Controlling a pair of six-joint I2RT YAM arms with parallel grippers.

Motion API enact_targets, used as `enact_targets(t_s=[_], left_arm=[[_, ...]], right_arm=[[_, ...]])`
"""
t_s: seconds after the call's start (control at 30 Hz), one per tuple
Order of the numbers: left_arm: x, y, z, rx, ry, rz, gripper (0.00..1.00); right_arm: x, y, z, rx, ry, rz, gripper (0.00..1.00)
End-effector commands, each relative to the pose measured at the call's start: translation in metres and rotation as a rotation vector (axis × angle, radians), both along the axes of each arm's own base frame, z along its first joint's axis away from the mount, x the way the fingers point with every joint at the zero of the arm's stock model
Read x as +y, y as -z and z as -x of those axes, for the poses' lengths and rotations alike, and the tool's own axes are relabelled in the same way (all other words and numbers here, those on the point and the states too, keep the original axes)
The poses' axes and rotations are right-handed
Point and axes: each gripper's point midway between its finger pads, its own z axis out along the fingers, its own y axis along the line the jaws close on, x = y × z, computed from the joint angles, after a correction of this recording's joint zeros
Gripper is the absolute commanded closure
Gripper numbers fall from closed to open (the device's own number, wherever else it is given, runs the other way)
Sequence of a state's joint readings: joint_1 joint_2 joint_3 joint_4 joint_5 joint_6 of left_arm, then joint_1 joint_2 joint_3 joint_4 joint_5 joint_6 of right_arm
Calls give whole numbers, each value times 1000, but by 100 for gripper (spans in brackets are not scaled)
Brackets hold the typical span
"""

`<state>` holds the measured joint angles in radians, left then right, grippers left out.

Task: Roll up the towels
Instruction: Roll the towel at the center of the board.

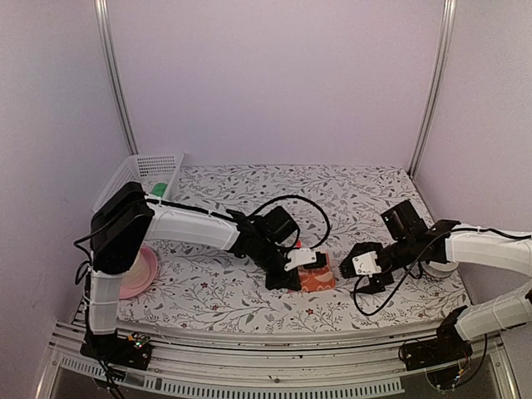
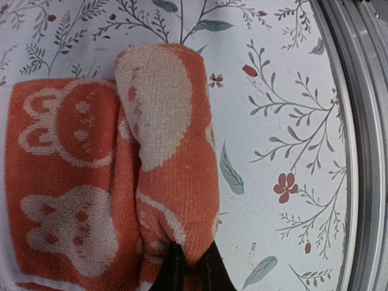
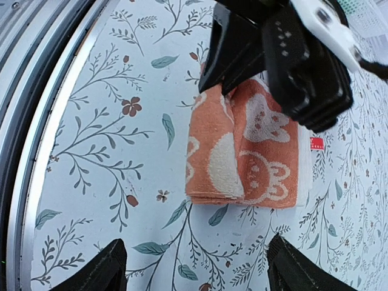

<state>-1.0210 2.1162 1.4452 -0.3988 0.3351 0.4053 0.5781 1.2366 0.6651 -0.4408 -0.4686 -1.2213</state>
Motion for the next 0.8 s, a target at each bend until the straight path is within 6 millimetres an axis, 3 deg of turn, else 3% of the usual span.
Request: enact_targets(t_s=[0.0,0.37,0.57,0.77], left_arm=[[25,23,14,214,-22,-80,100],[29,25,0,333,-50,-63,100],[30,28,-3,355,-52,-59,100],[32,30,-5,377,-56,-55,100]], right_arm=[[14,0,3,-111,-67,-16,20],[62,22,6,-268,-86,-2,22],[69,35,-9,-290,-32,35,26],[71,48,-14,-273,-8,73,36]])
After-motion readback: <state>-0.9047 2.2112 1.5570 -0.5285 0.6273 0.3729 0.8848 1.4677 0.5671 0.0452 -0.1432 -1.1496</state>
